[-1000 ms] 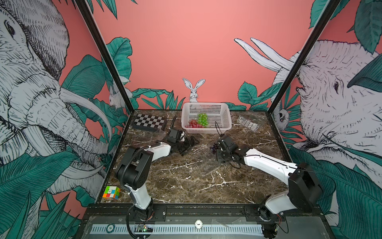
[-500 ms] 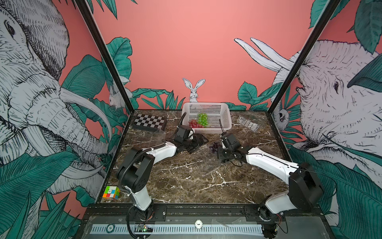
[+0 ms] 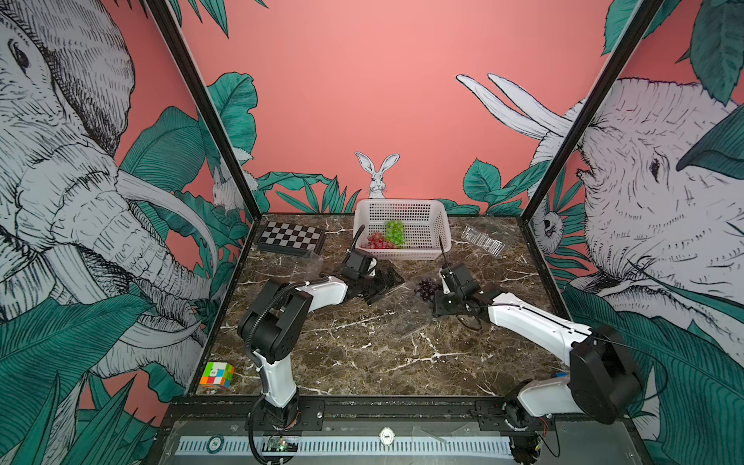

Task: Pack grapes into containers
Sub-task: Adjust the grape in the packing box.

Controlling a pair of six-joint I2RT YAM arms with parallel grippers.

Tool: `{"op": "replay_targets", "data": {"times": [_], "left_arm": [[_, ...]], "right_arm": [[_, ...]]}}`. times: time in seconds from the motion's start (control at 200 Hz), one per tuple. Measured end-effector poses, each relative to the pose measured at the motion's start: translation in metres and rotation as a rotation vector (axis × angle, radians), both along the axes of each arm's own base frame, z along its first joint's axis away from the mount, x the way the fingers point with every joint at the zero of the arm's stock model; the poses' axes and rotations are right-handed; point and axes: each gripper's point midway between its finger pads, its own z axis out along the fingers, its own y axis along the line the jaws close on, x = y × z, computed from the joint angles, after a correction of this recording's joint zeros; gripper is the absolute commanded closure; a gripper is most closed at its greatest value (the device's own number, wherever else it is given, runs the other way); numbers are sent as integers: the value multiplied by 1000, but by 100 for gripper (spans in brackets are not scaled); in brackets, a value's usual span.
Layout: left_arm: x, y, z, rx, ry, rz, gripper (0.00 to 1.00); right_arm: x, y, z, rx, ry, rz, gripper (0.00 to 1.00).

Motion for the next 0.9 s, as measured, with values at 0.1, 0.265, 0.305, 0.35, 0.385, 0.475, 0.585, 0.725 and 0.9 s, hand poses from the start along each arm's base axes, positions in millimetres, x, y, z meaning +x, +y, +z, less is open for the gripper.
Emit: {"op": "replay_targets", "data": {"times": [0.1,0.265,0.305,0.35,0.385,0.475,0.585,0.725,0.9], "left_arm": [[4,5,-1,5,-4,10,0],[7,9,-6,11,-4,13,1],[7,9,-6,10,-5,12,1],[8,8,-6,6,-9,10,1],[9,8,-6,5,-11,9,1],[9,8,-8,7,-14,7,0],[9,8,-8,8,-17,3,1],[9,8,-8,9,-21,0,1],[10,9,-8,9,-22,0,1]], "right_arm": [[-2,-4,-5,-9,9,-4,100],[-6,-12,-11,-20,23,-13,100],[-5,-13,-11,-19,20,-14,100],[-4,-13,-9,-17,16,-17,100],[-4,-14,-9,-17,14,-18,100],[-3,-15,-8,-18,11,-17,100],[-3,-18,-7,-29,10,-15,100],[-5,-24,-10,-62,20,-16,100],[-8,-35,-10,-103,23,-24,100]]}}
